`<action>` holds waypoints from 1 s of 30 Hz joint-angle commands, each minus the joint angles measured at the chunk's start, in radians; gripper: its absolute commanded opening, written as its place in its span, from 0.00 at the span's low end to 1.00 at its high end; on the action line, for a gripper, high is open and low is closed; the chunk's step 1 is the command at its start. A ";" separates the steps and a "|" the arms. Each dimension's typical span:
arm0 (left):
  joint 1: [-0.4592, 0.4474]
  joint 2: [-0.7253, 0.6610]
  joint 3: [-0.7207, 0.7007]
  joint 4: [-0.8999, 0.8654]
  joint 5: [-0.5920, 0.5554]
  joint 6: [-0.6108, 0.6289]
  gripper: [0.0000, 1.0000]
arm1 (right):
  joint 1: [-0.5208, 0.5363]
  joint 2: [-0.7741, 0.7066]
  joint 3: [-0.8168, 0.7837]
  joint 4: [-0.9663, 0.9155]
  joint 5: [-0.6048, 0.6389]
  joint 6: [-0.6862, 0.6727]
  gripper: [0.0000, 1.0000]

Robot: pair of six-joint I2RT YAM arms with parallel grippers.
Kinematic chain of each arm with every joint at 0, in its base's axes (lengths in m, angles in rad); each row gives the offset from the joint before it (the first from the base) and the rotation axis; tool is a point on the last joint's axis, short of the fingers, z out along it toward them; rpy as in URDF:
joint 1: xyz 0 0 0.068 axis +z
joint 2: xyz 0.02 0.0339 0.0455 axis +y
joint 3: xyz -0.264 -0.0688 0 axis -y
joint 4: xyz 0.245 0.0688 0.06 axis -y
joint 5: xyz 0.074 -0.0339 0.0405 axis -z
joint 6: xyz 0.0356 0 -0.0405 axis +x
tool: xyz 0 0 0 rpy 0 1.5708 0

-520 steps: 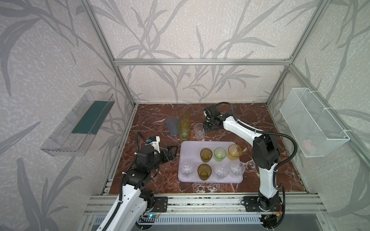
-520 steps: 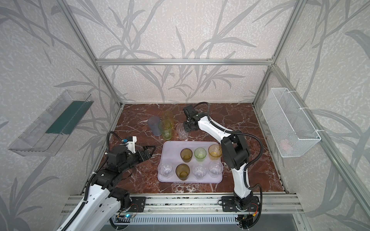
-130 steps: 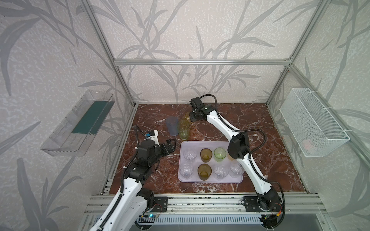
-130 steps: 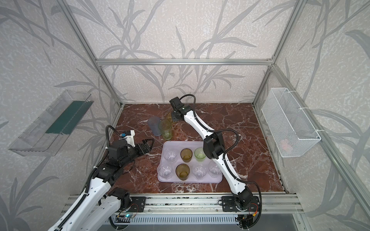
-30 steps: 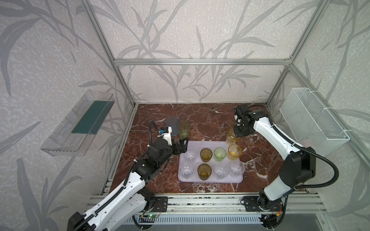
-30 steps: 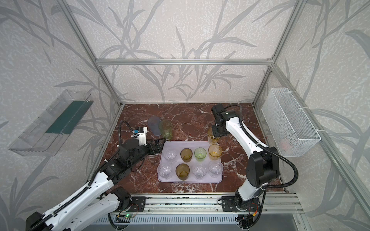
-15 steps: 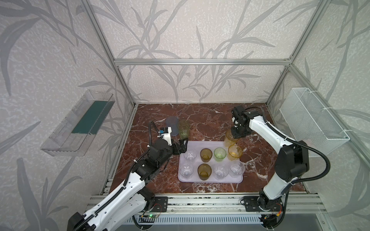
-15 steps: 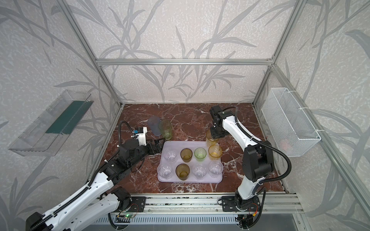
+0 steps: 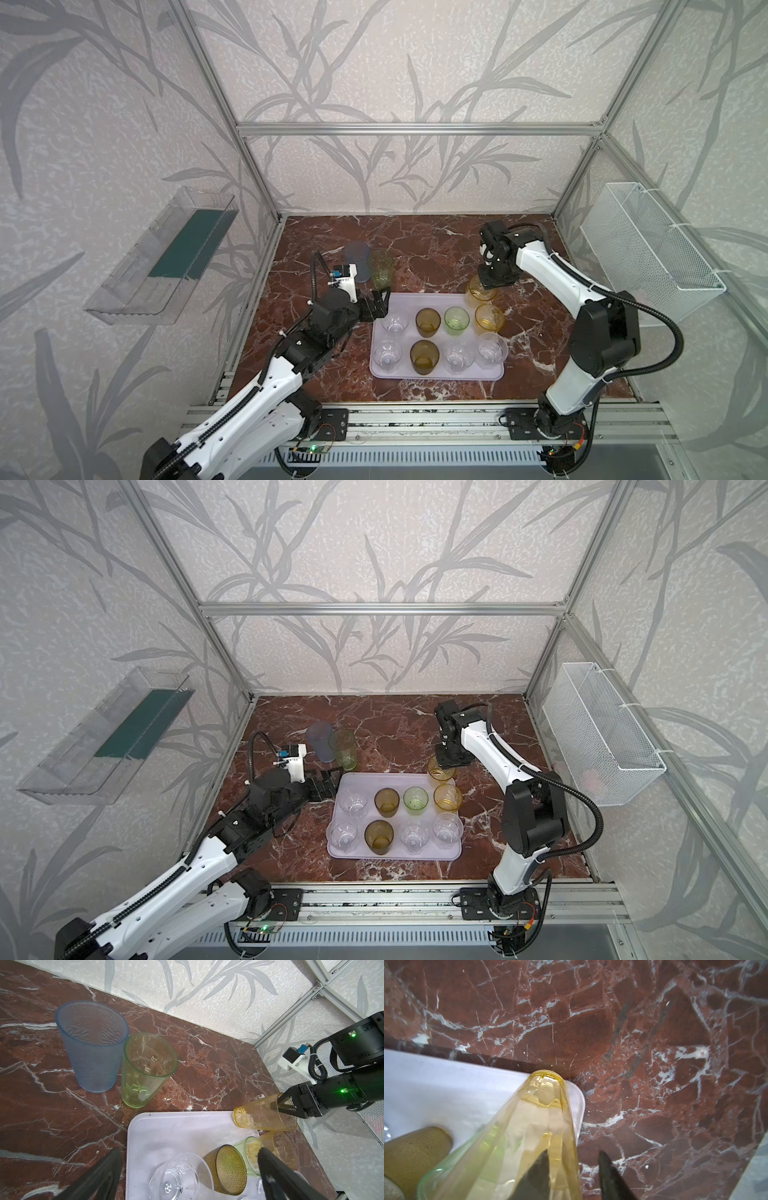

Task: Place the glasses into the tray
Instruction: Place the glass on the tray.

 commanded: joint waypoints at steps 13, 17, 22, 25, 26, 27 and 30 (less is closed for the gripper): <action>-0.001 0.006 0.027 -0.010 -0.024 0.026 0.99 | 0.002 0.009 0.025 0.004 -0.027 -0.006 0.36; 0.000 0.015 0.029 -0.001 -0.026 0.027 0.99 | 0.013 0.004 0.023 0.002 -0.031 -0.022 0.23; 0.001 0.039 0.039 -0.001 -0.016 0.033 0.99 | 0.015 -0.010 0.020 -0.004 -0.021 -0.018 0.16; 0.001 0.049 0.041 0.000 -0.013 0.033 0.99 | 0.017 -0.021 0.012 -0.009 -0.019 -0.022 0.12; 0.000 0.049 0.040 0.000 -0.014 0.032 0.99 | 0.020 -0.022 0.008 -0.009 -0.012 -0.022 0.12; 0.000 0.049 0.039 -0.002 -0.016 0.031 0.99 | 0.023 -0.023 0.005 -0.008 -0.006 -0.023 0.12; 0.000 0.045 0.036 -0.001 -0.022 0.030 0.99 | 0.030 -0.065 -0.003 -0.012 -0.001 -0.024 0.11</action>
